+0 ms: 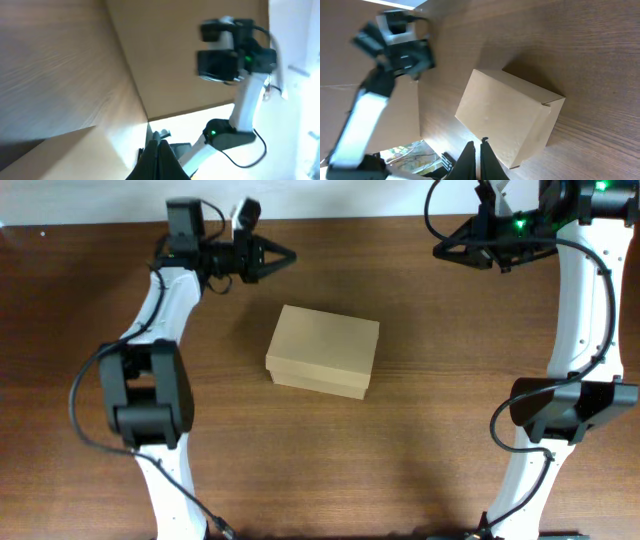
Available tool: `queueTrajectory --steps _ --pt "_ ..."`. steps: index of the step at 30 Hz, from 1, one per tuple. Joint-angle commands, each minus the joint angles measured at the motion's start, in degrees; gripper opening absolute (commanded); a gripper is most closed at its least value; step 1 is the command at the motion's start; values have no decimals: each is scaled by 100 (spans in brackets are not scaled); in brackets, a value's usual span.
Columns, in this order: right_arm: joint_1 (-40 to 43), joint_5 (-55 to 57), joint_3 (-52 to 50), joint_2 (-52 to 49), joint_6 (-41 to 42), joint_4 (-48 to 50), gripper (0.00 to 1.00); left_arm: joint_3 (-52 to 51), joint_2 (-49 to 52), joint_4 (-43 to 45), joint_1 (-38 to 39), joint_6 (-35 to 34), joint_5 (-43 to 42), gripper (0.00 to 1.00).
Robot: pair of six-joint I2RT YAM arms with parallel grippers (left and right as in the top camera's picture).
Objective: Pack container
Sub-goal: 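Fold the lid over the box and press it down with the right gripper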
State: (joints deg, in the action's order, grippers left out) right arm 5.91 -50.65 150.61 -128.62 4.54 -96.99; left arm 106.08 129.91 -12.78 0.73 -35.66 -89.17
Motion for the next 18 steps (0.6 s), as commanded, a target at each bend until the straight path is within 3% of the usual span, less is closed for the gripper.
queueTrajectory --steps 1,5,10,18 --pt "4 376 85 153 42 -35 4 15 -546 -13 -7 9 -103 2" --pt "-356 1128 -15 153 33 -35 4 15 -911 146 -57 9 -103 2" --pt "-1213 2122 -184 153 -249 -35 4 15 -1561 1193 -251 7 -103 2" --pt "-2769 2470 -184 153 -286 -35 4 15 -2835 2225 -754 81 46 2"
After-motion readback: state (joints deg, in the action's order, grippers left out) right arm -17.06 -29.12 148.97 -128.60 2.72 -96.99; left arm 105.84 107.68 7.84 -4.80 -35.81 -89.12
